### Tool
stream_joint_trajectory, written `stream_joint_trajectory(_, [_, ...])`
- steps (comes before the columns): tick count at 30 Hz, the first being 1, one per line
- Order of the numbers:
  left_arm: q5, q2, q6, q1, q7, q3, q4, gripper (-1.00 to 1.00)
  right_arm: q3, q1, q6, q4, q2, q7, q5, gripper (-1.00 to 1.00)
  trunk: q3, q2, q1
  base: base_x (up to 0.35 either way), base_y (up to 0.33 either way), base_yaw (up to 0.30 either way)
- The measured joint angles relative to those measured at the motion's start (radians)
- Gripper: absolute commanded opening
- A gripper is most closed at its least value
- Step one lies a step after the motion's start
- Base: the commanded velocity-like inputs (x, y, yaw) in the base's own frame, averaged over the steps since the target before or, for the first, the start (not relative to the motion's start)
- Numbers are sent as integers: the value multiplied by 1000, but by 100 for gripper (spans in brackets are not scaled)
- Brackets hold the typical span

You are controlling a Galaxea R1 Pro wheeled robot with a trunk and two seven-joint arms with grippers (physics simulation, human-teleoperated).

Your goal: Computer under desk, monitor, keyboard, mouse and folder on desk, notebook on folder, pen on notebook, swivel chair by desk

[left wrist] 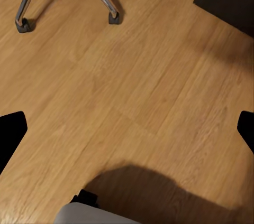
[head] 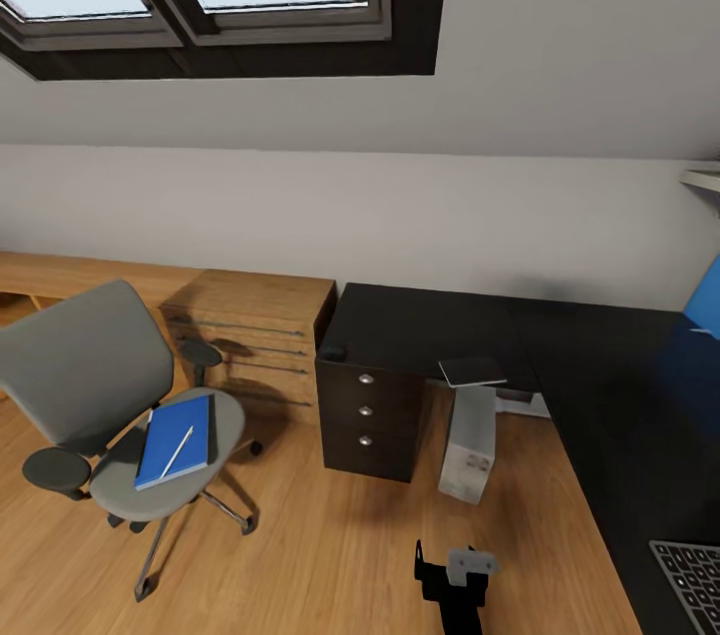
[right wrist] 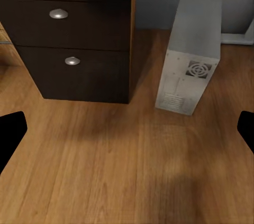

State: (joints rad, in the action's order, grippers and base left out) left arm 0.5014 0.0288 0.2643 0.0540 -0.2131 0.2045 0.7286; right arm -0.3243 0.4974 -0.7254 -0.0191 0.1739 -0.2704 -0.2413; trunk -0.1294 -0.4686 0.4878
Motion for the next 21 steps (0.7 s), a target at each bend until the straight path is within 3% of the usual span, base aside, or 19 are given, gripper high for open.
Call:
stream_joint_trajectory(3, [0, 1, -3, 0, 0, -1, 1, 100, 0, 0, 2, 1, 0, 0, 0, 100, 12, 21, -12, 8, 0, 0])
stream_joint_trajectory(10, [-2, 0, -8, 0, -1, 4, 1, 100, -1, 0, 4, 1, 0, 1, 2, 100, 34, 70, -39, 297, 0, 0])
stream_joint_trajectory(18, [-3, -1, -6, 0, -4, 4, 0, 100, -3, 0, 4, 1, 0, 2, 2, 100, 35, 70, -39, 323, 0, 0])
stream_joint_trajectory(19, [-5, -5, -11, 0, -5, 47, -6, 100, -19, 2, 15, 40, 0, -8, 54, 100, 35, 70, -39, 326, 0, 0])
stream_joint_trajectory(20, [-5, -5, -15, 0, -6, 50, 2, 100, -16, 3, 24, 55, 0, -9, 56, 100, 35, 70, -39, 328, 0, 0])
stream_joint_trajectory(21, [-9, -5, -102, -1, -8, 55, 75, 100, -19, 6, 123, 137, 0, -10, 65, 100, 35, 70, -39, 329, 0, 0])
